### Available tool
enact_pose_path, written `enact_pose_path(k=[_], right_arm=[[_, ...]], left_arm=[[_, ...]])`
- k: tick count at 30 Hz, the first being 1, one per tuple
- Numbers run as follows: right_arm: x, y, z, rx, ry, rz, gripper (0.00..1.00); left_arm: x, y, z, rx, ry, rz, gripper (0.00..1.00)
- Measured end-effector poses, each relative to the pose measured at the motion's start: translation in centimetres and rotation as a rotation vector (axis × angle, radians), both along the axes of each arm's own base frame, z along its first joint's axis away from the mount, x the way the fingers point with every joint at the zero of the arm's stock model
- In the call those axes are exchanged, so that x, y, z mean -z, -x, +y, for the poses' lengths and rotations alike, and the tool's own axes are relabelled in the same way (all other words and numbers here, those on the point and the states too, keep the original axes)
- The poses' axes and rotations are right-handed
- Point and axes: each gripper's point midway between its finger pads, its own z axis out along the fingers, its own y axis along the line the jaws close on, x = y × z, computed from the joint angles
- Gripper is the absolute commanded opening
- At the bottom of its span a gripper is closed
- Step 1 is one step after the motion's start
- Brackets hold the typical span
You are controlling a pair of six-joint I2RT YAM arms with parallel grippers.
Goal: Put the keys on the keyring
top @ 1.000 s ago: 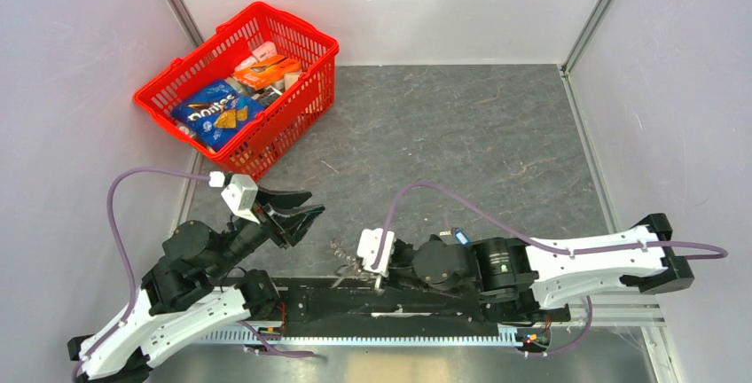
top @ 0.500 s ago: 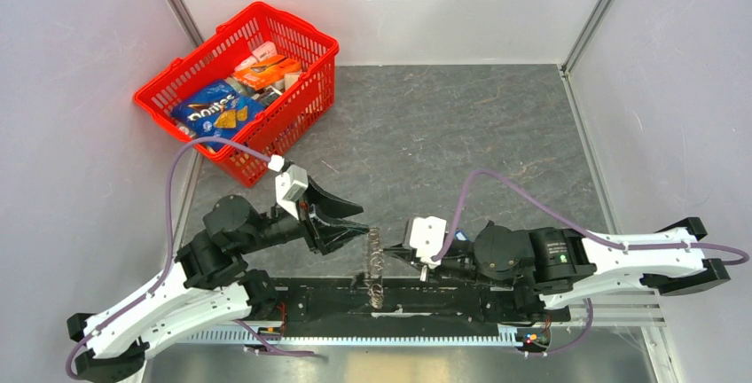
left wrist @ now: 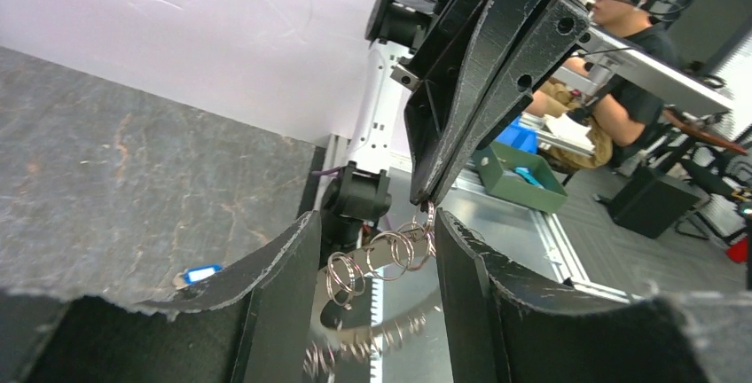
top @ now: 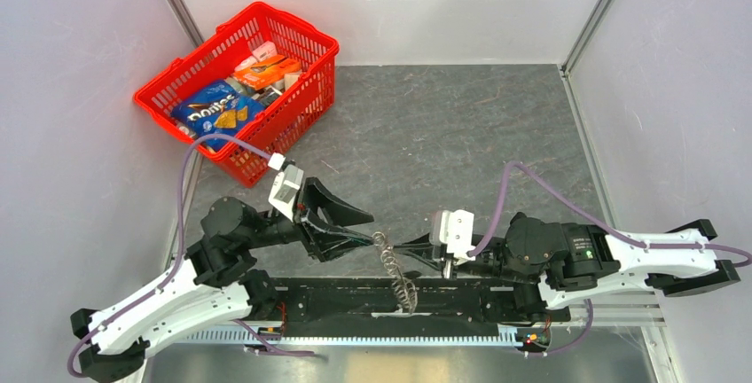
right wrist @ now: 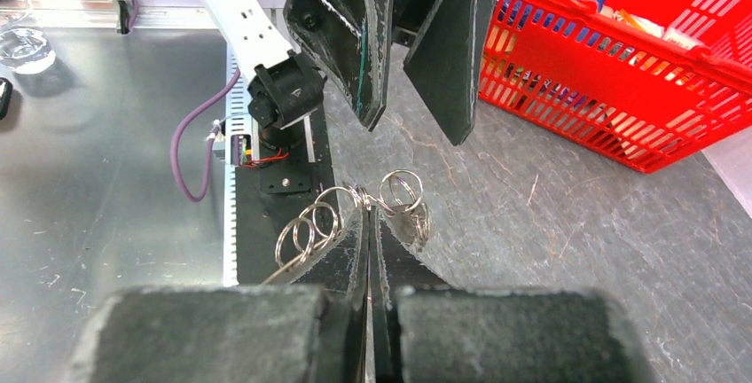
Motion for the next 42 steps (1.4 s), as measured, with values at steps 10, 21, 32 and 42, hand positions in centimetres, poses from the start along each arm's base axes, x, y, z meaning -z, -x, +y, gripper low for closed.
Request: enact_pose_path(k=[10,21,32,42], right_arm=[[-3.7,0.4,-1.0,-0.032,-0.083,0.002,0.0],[-7.2,1.1,-2.7,-0.075,-0.129,0.012,0.0],[-7.1,1.9,-2.6,-0.118,-0.093,0.033,0.0],[-7.2,1.9,-2.5,-0.118,-0.09,0.033,0.0]], left_arm=[[0.8,0.5,-0.8,0.056,0.024,0.045,0.57],[0.0,0.7,-0.4,0.059,0.071,0.019,0.58],[-0.6,0.3,-1.3,0.073,0.136,0.047,0.58],[-1.9,0.4,-0.6,0.07,0.211,0.059,0.58]])
